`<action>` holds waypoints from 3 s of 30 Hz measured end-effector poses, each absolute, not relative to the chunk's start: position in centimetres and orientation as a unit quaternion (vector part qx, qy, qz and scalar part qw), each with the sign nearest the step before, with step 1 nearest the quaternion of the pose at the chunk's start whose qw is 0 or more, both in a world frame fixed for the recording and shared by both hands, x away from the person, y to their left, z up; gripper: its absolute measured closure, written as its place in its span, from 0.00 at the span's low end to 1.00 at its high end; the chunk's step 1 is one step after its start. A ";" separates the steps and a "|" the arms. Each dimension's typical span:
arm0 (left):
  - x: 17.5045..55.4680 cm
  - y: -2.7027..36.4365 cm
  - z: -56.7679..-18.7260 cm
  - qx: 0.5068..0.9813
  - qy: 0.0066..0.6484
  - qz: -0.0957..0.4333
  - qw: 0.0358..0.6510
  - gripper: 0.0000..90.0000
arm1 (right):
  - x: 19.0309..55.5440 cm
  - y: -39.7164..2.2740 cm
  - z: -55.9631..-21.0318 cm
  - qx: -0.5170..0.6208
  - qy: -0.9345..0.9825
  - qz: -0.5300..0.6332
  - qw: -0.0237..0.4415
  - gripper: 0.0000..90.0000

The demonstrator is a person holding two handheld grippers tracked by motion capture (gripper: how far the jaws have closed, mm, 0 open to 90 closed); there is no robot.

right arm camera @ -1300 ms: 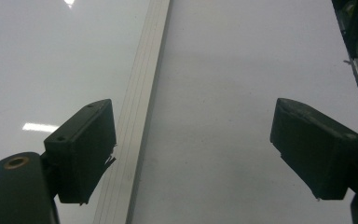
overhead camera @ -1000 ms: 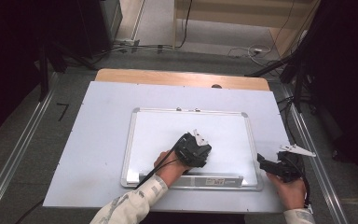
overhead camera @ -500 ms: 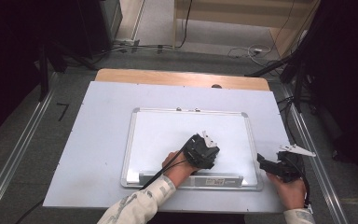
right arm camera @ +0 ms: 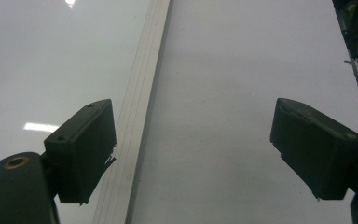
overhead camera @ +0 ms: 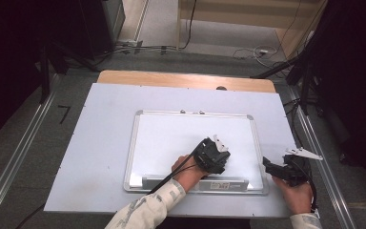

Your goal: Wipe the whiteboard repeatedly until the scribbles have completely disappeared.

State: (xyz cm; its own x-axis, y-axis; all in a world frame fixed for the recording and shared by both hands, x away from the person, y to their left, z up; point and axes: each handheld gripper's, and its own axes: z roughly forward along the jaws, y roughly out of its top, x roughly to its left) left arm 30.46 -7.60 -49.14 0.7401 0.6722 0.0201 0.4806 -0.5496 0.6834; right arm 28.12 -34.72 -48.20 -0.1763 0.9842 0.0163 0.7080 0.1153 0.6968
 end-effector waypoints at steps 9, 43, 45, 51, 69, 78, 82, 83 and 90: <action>30.6 -8.5 -49.1 0.870 0.328 0.139 0.341 0.45 | 28.1 -34.7 -48.2 0.597 0.709 0.294 0.235 0.14; 30.2 -0.1 -49.2 0.864 0.345 0.144 0.337 0.45 | 28.0 -35.0 -48.2 0.599 0.707 0.292 0.236 0.14; 30.2 0.5 -49.2 0.864 0.346 0.145 0.336 0.45 | 28.0 -35.0 -48.2 0.598 0.708 0.292 0.236 0.14; 30.2 1.9 -49.2 0.862 0.352 0.147 0.334 0.45 | 28.0 -34.9 -48.3 0.599 0.707 0.292 0.236 0.14; 30.2 4.3 -49.3 0.855 0.363 0.150 0.339 0.45 | 28.0 -34.9 -48.3 0.599 0.707 0.291 0.236 0.14; 30.5 5.3 -49.3 0.846 0.379 0.142 0.346 0.45 | 28.2 -35.0 -48.3 0.601 0.706 0.291 0.236 0.14; 30.5 5.4 -49.2 0.840 0.390 0.136 0.352 0.45 | 28.3 -35.1 -48.4 0.604 0.704 0.289 0.237 0.14; 30.5 5.5 -49.2 0.838 0.392 0.139 0.352 0.45 | 28.3 -35.1 -48.3 0.603 0.704 0.289 0.238 0.14; 30.4 6.2 -48.5 0.816 0.418 0.142 0.372 0.45 | 28.2 -35.1 -48.3 0.601 0.706 0.290 0.237 0.14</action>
